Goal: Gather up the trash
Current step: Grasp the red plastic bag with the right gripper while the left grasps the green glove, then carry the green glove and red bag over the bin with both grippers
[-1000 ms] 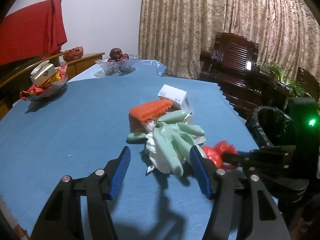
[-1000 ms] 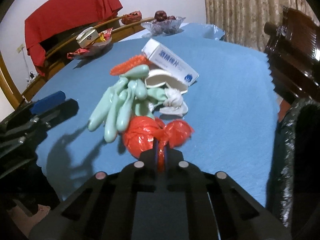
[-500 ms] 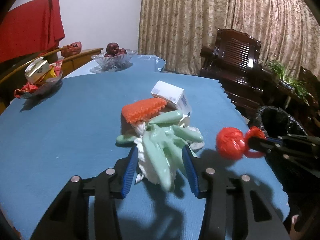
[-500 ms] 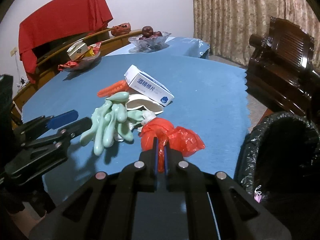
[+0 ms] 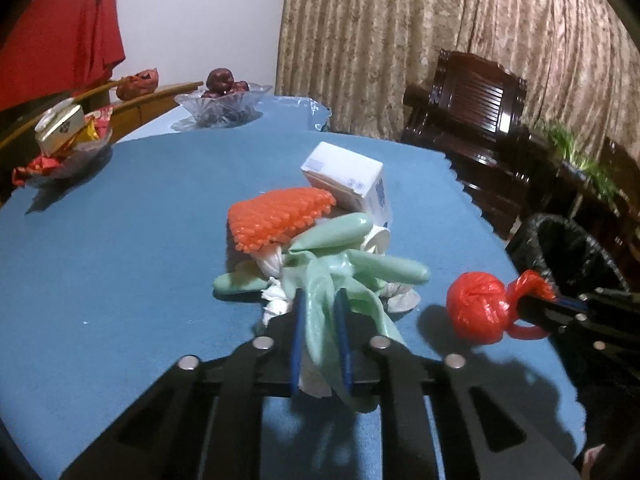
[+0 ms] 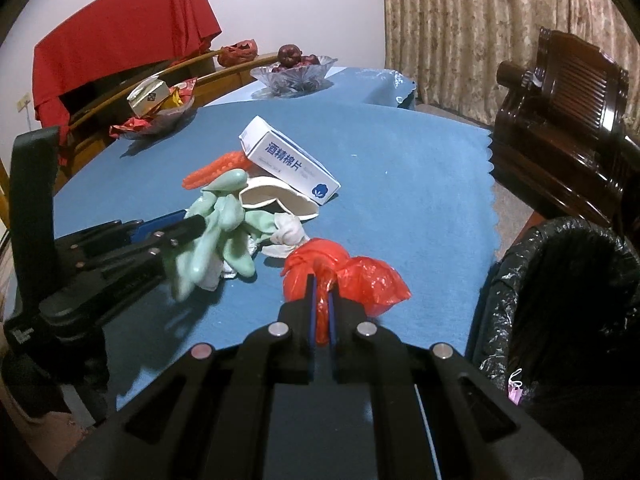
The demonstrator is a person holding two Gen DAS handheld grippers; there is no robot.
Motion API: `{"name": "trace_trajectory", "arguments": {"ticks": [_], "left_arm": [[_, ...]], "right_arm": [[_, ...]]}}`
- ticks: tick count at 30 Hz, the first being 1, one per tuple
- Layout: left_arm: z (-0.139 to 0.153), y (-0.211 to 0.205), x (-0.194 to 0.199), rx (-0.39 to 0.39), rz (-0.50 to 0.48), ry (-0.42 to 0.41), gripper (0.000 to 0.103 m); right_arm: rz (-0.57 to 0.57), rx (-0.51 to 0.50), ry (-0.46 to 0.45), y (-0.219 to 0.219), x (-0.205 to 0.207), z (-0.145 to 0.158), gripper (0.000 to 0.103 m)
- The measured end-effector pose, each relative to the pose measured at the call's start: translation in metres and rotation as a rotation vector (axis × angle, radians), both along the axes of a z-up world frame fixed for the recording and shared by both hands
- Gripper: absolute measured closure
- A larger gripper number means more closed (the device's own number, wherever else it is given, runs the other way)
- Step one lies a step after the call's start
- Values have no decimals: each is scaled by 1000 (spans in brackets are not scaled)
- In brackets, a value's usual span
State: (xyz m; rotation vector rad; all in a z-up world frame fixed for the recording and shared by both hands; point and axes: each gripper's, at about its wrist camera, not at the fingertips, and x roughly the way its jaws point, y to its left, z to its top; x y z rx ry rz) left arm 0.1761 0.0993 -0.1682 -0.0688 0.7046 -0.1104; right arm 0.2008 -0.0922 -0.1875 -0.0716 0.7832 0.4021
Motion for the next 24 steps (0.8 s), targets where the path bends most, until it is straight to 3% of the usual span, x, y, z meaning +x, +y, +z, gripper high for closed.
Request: {"name": "trace_trajectory", "arguments": {"ticks": [11,24], "left_arm": [[38,29,-28,-39,40,-75,96],[22,68,-56,1,115,-17,96]], "right_arm": [[-6,3,-24,0,-3,10,99],[11,-7,-37,11,-8,18,99]]}}
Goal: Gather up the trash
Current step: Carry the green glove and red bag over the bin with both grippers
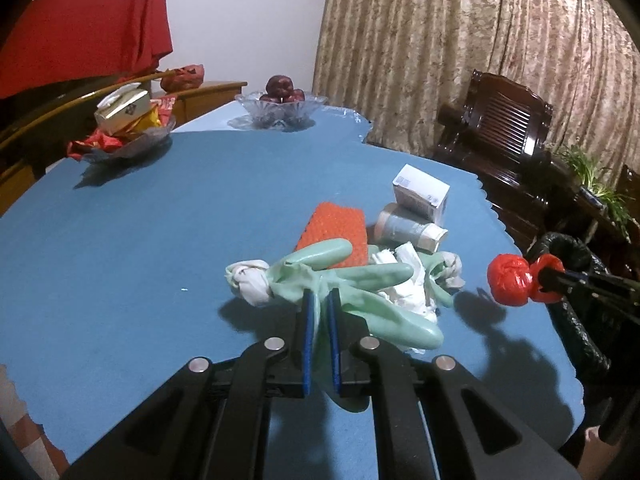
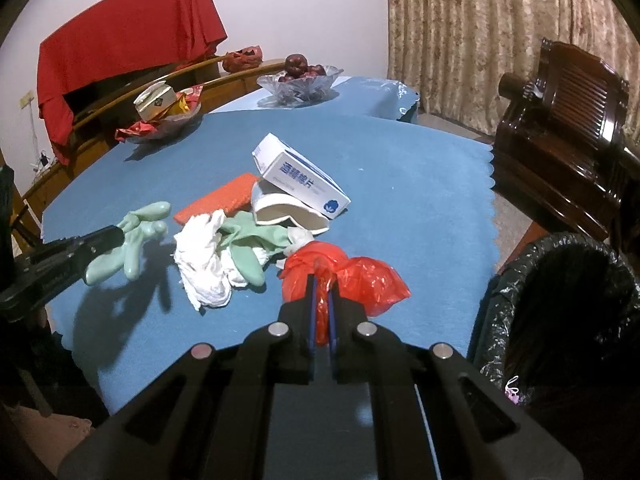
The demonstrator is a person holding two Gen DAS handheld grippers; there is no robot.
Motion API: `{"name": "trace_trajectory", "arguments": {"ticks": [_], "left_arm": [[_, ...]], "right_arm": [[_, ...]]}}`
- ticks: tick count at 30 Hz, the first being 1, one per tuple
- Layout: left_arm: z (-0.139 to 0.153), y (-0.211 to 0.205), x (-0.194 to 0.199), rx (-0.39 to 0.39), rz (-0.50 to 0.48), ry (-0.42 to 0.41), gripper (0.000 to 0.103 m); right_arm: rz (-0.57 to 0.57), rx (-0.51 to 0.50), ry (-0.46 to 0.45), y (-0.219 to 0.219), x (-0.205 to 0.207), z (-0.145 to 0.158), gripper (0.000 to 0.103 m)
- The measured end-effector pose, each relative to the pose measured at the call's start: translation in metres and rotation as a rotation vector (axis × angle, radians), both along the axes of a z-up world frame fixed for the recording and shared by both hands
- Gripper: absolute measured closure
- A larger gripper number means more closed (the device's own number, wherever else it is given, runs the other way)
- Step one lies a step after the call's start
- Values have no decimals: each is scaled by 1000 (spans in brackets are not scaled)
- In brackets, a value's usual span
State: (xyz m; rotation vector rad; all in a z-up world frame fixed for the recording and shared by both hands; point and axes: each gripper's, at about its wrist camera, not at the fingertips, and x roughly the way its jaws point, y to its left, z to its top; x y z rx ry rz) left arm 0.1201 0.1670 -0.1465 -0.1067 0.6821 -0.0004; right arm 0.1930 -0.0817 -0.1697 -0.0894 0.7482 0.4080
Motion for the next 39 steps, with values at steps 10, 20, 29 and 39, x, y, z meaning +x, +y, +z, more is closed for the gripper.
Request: {"name": "trace_trajectory", "arguments": {"ticks": [10,20,29,39], "left_arm": [[30,-27,-10,-26,-71,-70,97],[51,-70,-7,-53,-171,-112,97],[59,-124,1,-63,-289,-131,98],[58,-202,14,-80,-464,-130,98]], "right_arm": [[-11,18,-51,-6,-9,27,99],[-73,22,-90,-39,-23,48,99],[-168,11,-111,-86,-37,56,99],[-312,-17,-103,-150,-53,50,99]]}}
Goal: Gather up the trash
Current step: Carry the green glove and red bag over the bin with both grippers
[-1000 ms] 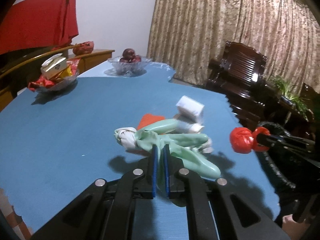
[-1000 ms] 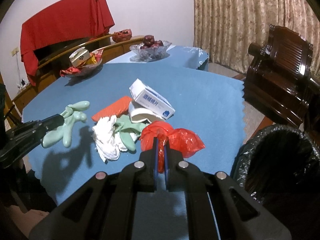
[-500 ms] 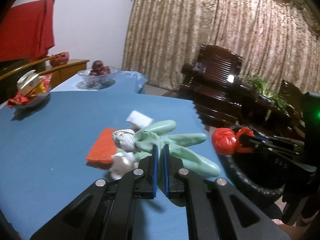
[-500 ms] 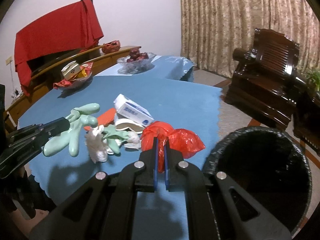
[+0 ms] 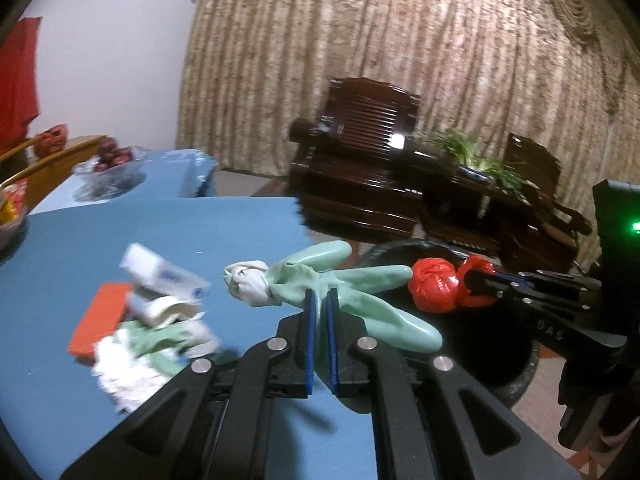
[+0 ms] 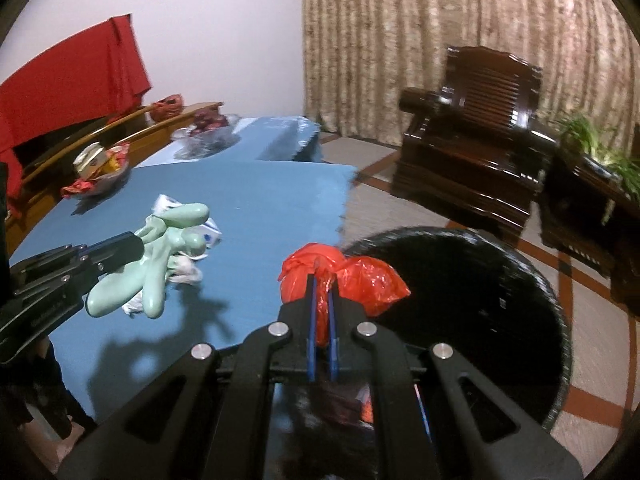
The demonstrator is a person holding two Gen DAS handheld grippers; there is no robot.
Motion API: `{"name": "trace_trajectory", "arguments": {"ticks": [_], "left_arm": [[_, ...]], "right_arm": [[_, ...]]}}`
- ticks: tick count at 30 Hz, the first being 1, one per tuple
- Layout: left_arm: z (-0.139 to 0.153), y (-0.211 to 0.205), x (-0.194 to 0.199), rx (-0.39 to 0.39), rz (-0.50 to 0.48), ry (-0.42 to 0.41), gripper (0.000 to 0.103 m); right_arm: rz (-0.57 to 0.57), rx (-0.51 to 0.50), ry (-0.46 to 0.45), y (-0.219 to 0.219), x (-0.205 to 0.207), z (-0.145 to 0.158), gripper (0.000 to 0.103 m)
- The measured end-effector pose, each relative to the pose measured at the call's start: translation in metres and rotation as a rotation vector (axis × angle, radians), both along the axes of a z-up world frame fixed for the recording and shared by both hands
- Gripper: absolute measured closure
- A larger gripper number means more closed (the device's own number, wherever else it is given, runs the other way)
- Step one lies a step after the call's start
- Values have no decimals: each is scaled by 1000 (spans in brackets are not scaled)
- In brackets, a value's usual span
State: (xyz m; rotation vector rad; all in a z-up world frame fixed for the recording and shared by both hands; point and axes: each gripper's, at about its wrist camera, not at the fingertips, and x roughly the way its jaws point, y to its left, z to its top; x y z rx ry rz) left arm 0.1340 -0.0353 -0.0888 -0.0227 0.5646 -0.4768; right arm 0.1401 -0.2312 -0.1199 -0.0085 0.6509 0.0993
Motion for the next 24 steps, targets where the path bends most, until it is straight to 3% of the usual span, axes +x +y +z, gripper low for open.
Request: {"name": "trace_trajectory", "arguments": {"ticks": [15,24], "left_arm": [[-15,-109,11,7,-208,14,98],[-29,-134,20,32,-255,46,98]], "right_arm": [[-190,4,36,-85,-28,-22,99],[-236,31,83,-112,-28,-43,99]]}}
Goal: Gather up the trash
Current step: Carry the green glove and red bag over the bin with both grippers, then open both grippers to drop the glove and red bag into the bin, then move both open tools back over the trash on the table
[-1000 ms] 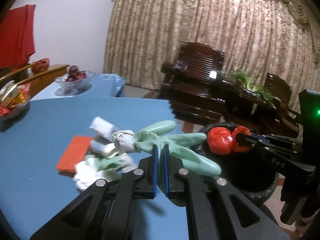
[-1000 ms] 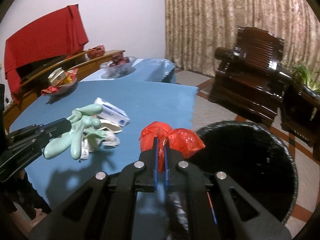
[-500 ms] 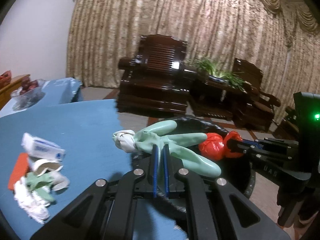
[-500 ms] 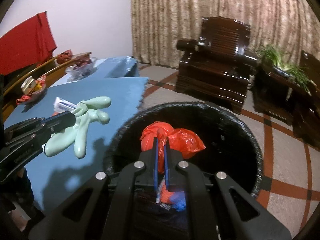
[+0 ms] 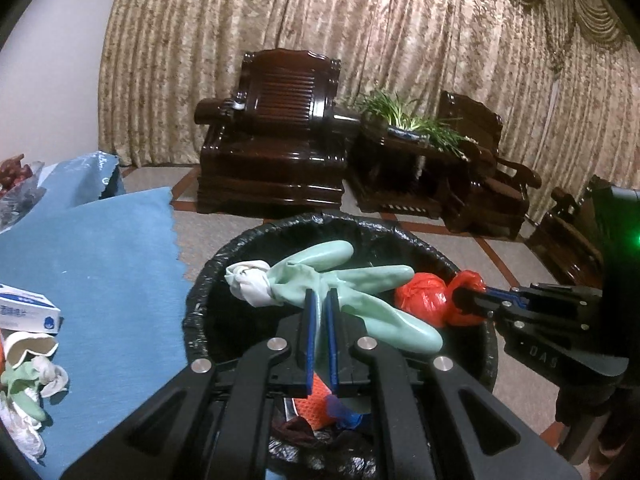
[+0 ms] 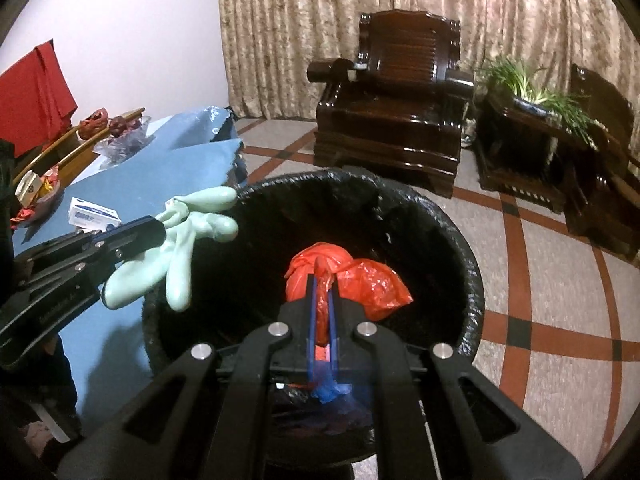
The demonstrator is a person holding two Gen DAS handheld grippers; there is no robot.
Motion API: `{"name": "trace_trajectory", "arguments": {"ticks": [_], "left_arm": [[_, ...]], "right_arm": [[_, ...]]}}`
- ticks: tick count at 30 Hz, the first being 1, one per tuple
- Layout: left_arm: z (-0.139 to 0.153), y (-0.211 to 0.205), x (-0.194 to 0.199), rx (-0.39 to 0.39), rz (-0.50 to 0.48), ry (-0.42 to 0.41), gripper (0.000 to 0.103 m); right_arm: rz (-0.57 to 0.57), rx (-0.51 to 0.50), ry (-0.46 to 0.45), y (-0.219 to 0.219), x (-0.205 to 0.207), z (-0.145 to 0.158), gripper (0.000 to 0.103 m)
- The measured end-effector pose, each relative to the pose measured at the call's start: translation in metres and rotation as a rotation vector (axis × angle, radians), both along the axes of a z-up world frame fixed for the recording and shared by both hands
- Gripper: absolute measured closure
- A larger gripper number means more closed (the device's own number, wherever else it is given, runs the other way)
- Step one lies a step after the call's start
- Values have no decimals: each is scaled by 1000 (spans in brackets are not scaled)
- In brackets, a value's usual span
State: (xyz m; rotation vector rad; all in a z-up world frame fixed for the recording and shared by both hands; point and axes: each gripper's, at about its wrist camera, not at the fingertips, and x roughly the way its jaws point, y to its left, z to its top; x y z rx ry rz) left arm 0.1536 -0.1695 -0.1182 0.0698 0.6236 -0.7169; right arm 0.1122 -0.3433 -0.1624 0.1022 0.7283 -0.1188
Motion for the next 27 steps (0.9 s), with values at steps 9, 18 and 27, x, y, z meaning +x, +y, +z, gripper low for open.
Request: {"name": "trace_trajectory", "arguments": {"ticks": [9,18,27], "left_arm": [[-7,3,6,4,7,32,83],[9,35,7,-8,91,-9,45],[28,113,-6,6,259,-75,23]], "right_arm": [[-18,-6,15,-3,-4,-6,69],[-50,-44,-42,5,-7,9,7],[59,-6,-125,53,6,34,7]]}}
